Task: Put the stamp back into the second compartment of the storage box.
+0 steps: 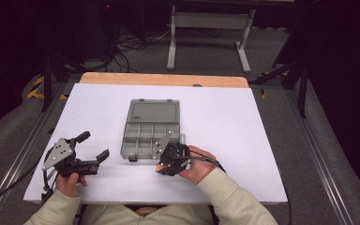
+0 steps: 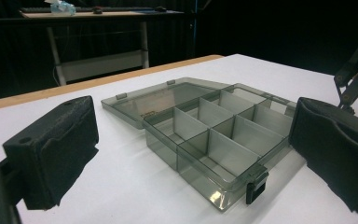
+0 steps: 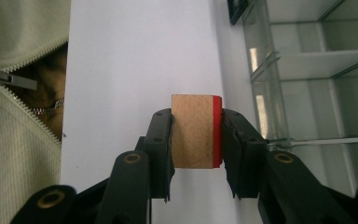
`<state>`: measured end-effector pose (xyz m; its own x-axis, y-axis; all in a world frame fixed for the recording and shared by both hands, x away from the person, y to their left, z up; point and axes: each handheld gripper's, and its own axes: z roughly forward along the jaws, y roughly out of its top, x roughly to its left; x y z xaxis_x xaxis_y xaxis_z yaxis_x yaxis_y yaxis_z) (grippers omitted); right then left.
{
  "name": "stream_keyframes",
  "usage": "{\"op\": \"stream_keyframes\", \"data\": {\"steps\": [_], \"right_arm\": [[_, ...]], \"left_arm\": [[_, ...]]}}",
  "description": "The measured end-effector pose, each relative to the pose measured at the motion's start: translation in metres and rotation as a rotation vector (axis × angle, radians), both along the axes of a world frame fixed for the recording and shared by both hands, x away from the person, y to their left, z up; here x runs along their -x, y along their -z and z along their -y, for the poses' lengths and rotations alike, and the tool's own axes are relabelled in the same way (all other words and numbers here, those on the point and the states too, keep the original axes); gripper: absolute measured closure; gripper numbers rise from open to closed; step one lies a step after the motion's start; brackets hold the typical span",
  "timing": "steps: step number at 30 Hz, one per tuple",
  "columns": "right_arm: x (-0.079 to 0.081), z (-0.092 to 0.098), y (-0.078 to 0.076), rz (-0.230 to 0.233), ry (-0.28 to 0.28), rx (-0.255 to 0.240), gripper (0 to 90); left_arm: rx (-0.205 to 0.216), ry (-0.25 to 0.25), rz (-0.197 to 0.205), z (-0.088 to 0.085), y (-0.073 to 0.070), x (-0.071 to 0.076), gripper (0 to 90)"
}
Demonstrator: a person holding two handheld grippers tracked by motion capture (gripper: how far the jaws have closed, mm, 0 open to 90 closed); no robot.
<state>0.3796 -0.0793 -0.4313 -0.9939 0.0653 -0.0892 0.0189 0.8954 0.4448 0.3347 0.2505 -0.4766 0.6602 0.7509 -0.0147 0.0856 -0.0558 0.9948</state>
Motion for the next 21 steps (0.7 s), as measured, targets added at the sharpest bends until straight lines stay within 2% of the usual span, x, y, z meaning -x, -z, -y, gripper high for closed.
{"op": "stream_keyframes", "data": {"steps": [11, 17, 21], "right_arm": [[-0.007, 0.005, -0.016, 0.043, 0.028, -0.131, 65.3], [-0.012, 0.008, -0.024, 0.051, 0.071, -0.196, 65.3], [-0.013, 0.008, -0.028, 0.066, 0.091, -0.222, 65.3]], "left_arm": [[0.000, 0.000, -0.001, 0.000, 0.000, 0.000, 2.3], [-0.001, 0.001, -0.001, 0.000, 0.000, 0.000, 2.3], [-0.002, 0.001, -0.001, 0.000, 0.000, 0.000, 2.3]]}}
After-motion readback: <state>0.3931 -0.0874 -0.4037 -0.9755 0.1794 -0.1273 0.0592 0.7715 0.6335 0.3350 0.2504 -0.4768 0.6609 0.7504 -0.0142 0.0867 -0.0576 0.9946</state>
